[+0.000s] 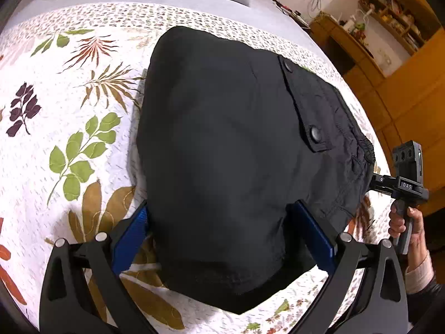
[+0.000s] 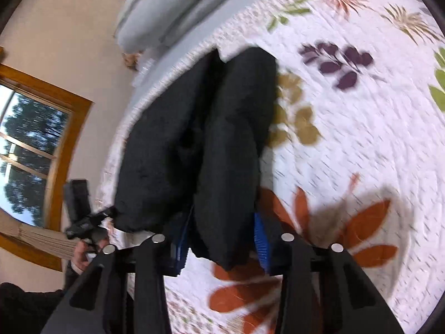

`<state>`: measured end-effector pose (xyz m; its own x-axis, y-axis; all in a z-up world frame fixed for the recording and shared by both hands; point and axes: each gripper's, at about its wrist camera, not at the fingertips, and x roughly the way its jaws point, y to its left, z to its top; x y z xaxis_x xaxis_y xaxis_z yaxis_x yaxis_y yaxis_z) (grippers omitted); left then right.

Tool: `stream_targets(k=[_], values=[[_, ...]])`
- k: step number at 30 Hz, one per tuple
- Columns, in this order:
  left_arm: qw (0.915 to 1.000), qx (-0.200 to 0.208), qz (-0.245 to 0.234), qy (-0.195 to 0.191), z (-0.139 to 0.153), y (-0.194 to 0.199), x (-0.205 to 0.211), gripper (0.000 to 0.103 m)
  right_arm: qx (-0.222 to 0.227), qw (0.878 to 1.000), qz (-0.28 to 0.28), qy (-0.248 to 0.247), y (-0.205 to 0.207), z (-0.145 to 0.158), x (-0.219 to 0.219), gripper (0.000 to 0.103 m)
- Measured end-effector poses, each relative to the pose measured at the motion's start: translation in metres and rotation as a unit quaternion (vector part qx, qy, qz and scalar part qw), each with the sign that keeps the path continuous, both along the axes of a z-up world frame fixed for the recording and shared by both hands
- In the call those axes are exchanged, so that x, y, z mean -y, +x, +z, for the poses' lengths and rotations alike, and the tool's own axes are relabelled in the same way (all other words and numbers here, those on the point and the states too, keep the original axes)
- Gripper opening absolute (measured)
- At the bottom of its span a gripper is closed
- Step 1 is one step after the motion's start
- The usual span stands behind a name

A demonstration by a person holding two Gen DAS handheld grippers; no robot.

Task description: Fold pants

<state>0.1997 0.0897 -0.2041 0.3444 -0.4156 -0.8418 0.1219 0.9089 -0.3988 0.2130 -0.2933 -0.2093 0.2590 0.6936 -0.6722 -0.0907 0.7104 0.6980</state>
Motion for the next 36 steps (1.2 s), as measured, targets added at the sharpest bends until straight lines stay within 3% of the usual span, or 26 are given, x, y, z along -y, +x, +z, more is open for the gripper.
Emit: stream_targets(k=[3, 6, 8, 9, 10, 15, 18, 19, 20, 23, 25, 29, 36], values=[[0.9999, -0.003, 0.007, -0.009, -0.003, -0.001, 0.001, 0.099, 0.012, 1.0, -0.014, 0.007, -0.006, 0.01, 0.006, 0.046], [0.9999, -0.001, 0.008, -0.008, -0.002, -0.007, -0.003, 0.099, 0.053, 0.998, -0.034, -0.024, -0.013, 0.036, 0.011, 0.051], [1.0, 0.001, 0.006, -0.004, -0.001, -0.01, -0.007, 0.099, 0.076, 0.997, -0.032, -0.008, -0.013, 0.048, 0.017, 0.053], [1.0, 0.002, 0.005, -0.003, 0.0, -0.011, -0.008, 0.099, 0.083, 0.996, -0.023, 0.011, -0.01, 0.055, 0.014, 0.059], [1.0, 0.003, 0.005, -0.003, 0.0, -0.011, -0.01, 0.099, 0.081, 0.996, -0.015, 0.017, -0.007, 0.058, 0.008, 0.063], [0.9999, 0.01, 0.009, 0.0, 0.005, -0.014, -0.011, 0.099, 0.048, 0.999, 0.02, -0.001, 0.022, 0.045, -0.026, 0.063], [0.9996, 0.019, 0.007, 0.017, 0.008, -0.017, -0.01, 0.099, 0.035, 0.999, 0.024, 0.022, 0.029, 0.035, -0.038, 0.054], [0.9993, 0.019, 0.007, 0.03, 0.007, -0.017, -0.01, 0.099, 0.036, 0.999, 0.025, 0.01, 0.03, 0.033, -0.04, 0.04], [0.9992, 0.018, 0.007, 0.034, 0.006, -0.015, -0.008, 0.099, 0.034, 0.999, 0.029, 0.005, 0.031, 0.032, -0.042, 0.033], [0.9998, 0.005, 0.009, 0.017, 0.001, -0.013, -0.006, 0.099, 0.031, 0.999, 0.031, 0.013, 0.027, 0.032, -0.041, 0.029], [0.9998, -0.002, 0.014, 0.011, -0.003, -0.012, -0.008, 0.099, 0.045, 0.998, 0.034, 0.016, 0.02, 0.04, -0.04, 0.019], [0.9999, -0.004, 0.01, 0.001, -0.005, -0.013, -0.004, 0.099, 0.058, 0.998, 0.03, 0.005, 0.011, 0.048, -0.026, 0.018], [0.9997, 0.005, 0.006, 0.023, -0.004, -0.013, 0.007, 0.099, 0.044, 0.998, 0.032, -0.019, 0.013, 0.033, -0.027, 0.018]])
